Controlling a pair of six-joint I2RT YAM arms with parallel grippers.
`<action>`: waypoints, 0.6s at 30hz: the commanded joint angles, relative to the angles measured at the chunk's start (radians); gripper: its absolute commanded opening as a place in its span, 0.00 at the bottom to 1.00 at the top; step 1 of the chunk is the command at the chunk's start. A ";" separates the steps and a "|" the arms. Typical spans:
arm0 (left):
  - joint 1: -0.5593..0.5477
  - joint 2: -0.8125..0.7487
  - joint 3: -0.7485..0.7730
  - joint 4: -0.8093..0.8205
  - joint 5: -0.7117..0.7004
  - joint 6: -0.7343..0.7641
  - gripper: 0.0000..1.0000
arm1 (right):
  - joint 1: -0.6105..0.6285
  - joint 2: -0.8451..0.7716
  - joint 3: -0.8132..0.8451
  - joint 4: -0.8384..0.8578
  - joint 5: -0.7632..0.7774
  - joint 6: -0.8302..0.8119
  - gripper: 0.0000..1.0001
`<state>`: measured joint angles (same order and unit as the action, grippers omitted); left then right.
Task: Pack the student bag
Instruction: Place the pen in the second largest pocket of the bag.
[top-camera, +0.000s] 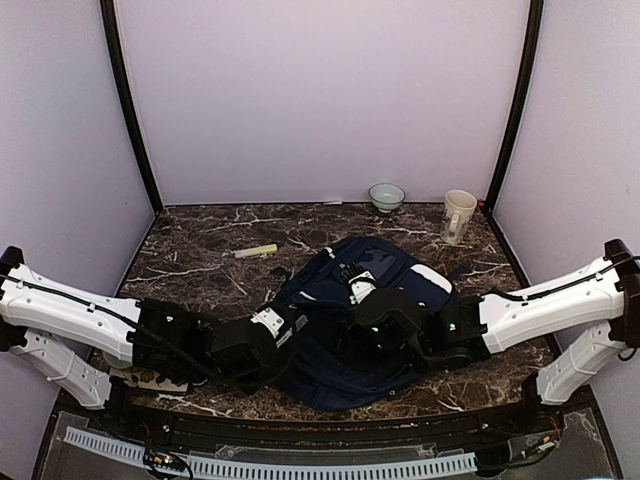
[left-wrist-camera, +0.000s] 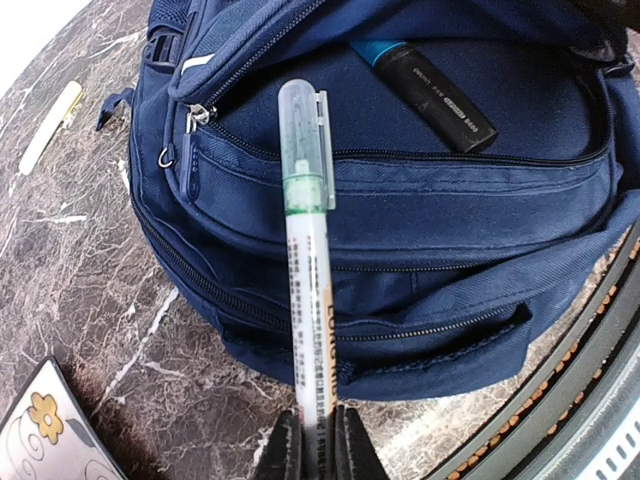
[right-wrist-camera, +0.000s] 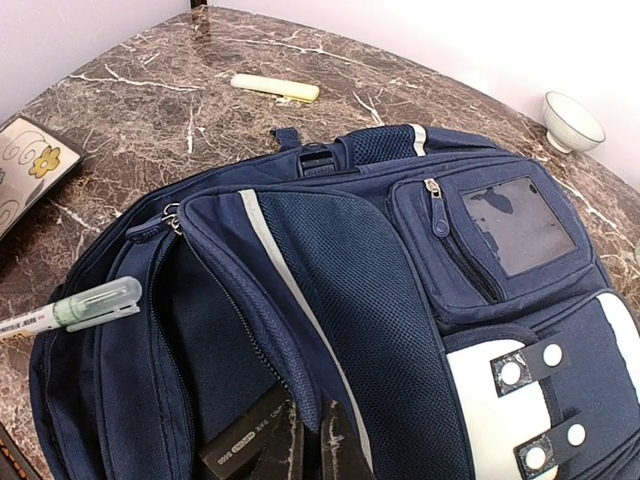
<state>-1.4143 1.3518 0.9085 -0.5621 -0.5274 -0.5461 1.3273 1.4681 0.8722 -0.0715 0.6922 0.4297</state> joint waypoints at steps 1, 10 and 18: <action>-0.008 -0.069 -0.043 0.046 0.019 0.044 0.00 | -0.020 -0.028 0.030 0.025 0.048 0.000 0.00; 0.018 0.163 0.074 0.173 0.084 0.096 0.00 | -0.009 -0.090 -0.007 0.102 -0.143 -0.051 0.00; 0.154 0.291 0.178 0.232 0.140 0.110 0.00 | 0.024 -0.094 -0.017 0.089 -0.156 -0.051 0.00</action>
<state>-1.3209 1.6264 1.0409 -0.3840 -0.4171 -0.4553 1.3304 1.4113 0.8612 -0.0612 0.5365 0.3763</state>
